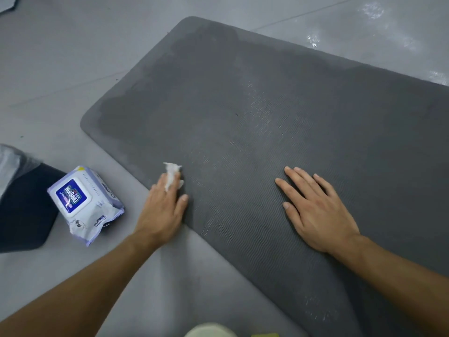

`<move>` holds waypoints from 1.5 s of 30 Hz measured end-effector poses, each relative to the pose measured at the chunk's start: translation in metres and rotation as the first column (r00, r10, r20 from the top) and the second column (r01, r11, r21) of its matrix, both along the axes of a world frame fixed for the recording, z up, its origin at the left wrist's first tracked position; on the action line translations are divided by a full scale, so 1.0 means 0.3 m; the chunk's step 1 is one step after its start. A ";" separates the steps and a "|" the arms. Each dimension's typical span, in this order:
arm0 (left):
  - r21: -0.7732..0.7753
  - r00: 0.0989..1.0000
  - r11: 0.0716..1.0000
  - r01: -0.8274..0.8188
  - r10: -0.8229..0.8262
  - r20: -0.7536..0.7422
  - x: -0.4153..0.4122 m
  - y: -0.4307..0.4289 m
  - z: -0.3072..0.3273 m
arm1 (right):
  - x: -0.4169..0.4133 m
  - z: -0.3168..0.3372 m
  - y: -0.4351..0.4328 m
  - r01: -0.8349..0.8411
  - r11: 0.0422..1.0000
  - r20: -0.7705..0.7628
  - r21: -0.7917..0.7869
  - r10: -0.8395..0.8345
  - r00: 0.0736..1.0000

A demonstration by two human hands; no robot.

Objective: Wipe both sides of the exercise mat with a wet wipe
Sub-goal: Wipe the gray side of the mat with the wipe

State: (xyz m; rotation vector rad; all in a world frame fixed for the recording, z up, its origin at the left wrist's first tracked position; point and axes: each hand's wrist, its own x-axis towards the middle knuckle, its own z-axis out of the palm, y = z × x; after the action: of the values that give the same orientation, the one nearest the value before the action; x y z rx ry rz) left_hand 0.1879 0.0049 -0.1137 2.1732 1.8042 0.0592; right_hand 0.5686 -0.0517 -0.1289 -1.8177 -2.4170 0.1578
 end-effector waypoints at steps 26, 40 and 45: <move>-0.070 0.985 0.984 -0.165 0.161 -0.062 -0.012 -0.028 0.010 | 0.001 0.003 0.000 -0.001 1.000 0.002 -0.029 0.001 1.000; -0.071 0.652 0.662 0.747 -0.749 -0.120 0.295 -0.255 0.061 | 0.003 0.013 0.005 0.000 0.998 -0.003 -0.068 -0.001 1.000; -0.036 0.694 0.700 0.714 -0.713 -0.103 0.288 -0.102 0.040 | 0.014 0.013 0.017 -0.012 0.995 -0.019 -0.096 0.010 1.000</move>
State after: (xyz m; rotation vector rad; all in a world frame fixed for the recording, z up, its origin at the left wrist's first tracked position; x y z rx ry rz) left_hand 0.2744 -0.0257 -0.1017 2.7678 0.8624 -0.2379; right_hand 0.5727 -0.0467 -0.1249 -1.8334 -2.4477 0.2957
